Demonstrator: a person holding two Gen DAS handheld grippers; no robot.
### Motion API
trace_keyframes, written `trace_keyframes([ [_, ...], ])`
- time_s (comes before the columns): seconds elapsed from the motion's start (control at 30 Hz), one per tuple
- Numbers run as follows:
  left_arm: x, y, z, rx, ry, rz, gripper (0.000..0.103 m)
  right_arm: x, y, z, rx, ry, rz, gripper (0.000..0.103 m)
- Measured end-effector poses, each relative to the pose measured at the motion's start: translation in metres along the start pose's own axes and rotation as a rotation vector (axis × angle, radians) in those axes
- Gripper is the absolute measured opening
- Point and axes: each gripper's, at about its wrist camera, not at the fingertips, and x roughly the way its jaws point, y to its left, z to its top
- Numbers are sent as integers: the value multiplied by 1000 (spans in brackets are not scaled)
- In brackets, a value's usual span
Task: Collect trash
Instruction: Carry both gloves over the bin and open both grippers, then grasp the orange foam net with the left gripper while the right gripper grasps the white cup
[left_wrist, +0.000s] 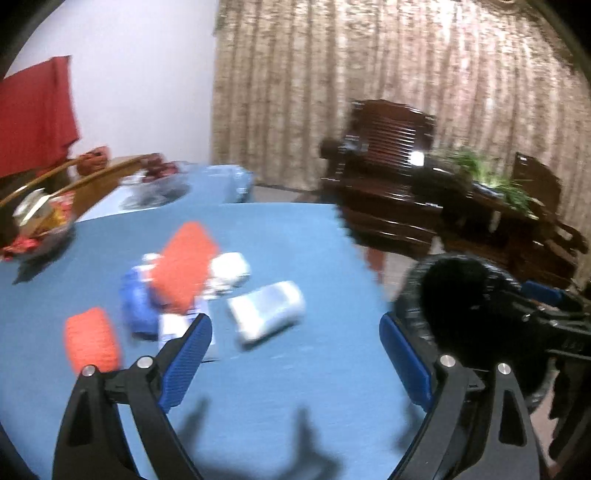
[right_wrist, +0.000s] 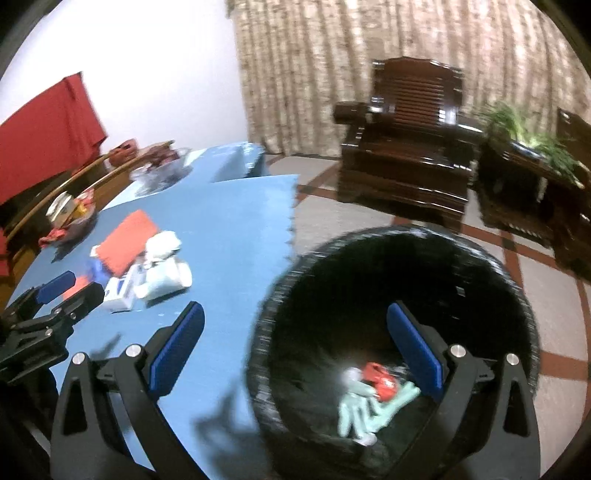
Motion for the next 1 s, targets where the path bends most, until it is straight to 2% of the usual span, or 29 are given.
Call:
trace_keyframes([
  [0.2, -6, 57, -10, -48, 0, 126, 90, 24, 41, 10, -44, 0, 58, 97],
  [0.5, 5, 124, -18, -125, 28, 254, 90, 72, 96, 11, -118, 28, 111, 97],
  [0.8, 31, 169, -36, -184, 86, 320, 90, 122, 133, 4, -160, 88, 134, 97],
  [1.0, 50, 185, -46, -208, 134, 329, 90, 152, 149, -1, -174, 130, 140, 97],
])
